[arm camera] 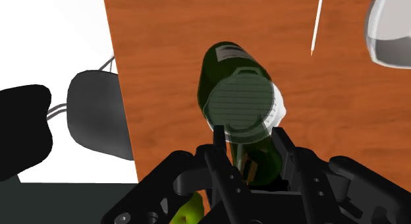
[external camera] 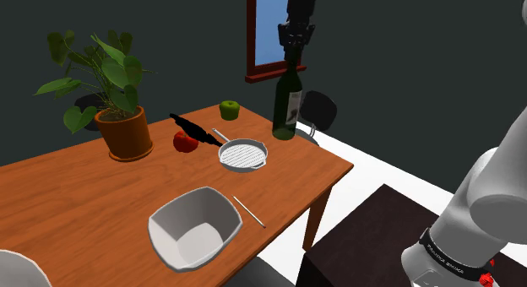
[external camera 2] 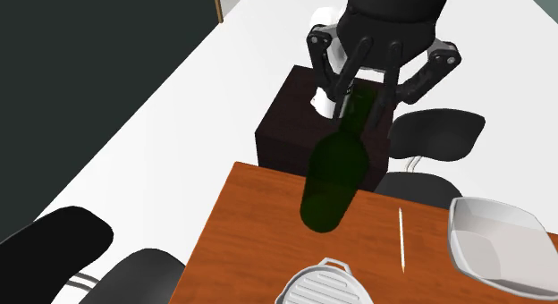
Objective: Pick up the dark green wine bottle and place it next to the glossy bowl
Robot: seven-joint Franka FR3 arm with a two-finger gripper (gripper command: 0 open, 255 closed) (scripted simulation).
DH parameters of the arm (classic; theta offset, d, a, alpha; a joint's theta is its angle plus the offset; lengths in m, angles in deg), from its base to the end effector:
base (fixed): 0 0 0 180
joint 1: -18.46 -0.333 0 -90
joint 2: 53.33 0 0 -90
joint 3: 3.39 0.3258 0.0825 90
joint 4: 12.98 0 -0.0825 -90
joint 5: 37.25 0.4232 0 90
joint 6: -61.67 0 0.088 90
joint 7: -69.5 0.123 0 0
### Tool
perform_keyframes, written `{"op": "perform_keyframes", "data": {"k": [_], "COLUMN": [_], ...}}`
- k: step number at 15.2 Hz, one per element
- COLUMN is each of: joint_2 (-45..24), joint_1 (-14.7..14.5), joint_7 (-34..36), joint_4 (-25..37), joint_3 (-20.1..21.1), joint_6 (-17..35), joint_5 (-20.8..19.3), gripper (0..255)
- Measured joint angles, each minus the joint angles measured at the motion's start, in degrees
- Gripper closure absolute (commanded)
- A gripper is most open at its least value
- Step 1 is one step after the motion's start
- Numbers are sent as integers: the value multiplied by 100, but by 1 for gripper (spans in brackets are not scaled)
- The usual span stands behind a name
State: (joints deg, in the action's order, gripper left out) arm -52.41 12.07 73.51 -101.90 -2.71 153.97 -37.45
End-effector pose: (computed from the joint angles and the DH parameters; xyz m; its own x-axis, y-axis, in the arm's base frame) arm 0.5898 0.0728 0.6412 0.9958 0.0532 0.0751 0.0535 -0.9986 -0.0016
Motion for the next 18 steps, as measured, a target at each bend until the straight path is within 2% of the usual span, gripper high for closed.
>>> {"op": "perform_keyframes", "data": {"k": [7, 12, 18], "joint_2": [455, 567, 692], "joint_1": [-423, -725, -778], "joint_7": [895, 1577, 1699], "joint_4": [-531, -634, -1134], "joint_3": [473, 854, 918], "joint_6": [72, 55, 426], "joint_5": [-18, -12, 5], "gripper": [255, 255, 255]}}
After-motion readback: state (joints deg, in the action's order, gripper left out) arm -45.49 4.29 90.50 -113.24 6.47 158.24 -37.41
